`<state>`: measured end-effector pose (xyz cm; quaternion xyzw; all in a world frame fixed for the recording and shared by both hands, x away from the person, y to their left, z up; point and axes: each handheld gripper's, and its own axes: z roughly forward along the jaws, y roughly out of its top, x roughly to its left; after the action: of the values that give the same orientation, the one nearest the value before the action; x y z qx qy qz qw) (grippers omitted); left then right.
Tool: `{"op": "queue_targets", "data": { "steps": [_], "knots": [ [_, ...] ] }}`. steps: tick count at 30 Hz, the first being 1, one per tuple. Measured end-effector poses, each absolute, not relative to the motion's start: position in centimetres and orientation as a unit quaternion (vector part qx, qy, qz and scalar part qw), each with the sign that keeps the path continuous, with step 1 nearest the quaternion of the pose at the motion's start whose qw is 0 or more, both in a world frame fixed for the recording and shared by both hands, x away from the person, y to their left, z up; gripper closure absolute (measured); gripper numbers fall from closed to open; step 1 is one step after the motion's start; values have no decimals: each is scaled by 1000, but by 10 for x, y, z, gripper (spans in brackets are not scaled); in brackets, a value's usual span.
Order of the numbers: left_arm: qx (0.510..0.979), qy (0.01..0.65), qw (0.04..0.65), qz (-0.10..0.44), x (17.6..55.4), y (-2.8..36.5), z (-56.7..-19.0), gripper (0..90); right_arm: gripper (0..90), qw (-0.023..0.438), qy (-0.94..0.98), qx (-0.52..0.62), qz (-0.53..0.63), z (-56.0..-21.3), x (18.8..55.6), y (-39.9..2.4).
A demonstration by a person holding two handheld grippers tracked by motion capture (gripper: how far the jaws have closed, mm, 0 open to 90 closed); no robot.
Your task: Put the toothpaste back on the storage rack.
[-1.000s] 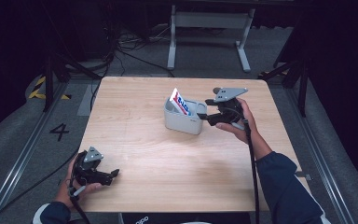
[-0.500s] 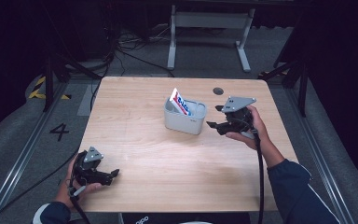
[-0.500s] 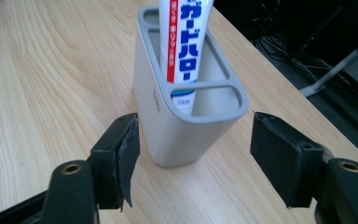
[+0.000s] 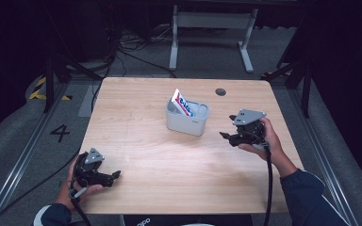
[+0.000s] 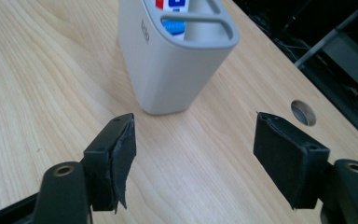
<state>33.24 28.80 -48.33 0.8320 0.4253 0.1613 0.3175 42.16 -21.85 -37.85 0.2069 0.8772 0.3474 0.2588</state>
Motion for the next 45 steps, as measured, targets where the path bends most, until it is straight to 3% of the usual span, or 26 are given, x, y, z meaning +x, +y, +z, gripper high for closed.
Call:
{"op": "queue_targets", "data": {
  "steps": [34,45],
  "knots": [
    [833,425,317,161,333,288,-483,5,268,252,878,251,320,-430,383,-286],
    [832,426,316,162,333,288,-483,5,260,223,875,283,323,-454,371,-316]
  ]
}}
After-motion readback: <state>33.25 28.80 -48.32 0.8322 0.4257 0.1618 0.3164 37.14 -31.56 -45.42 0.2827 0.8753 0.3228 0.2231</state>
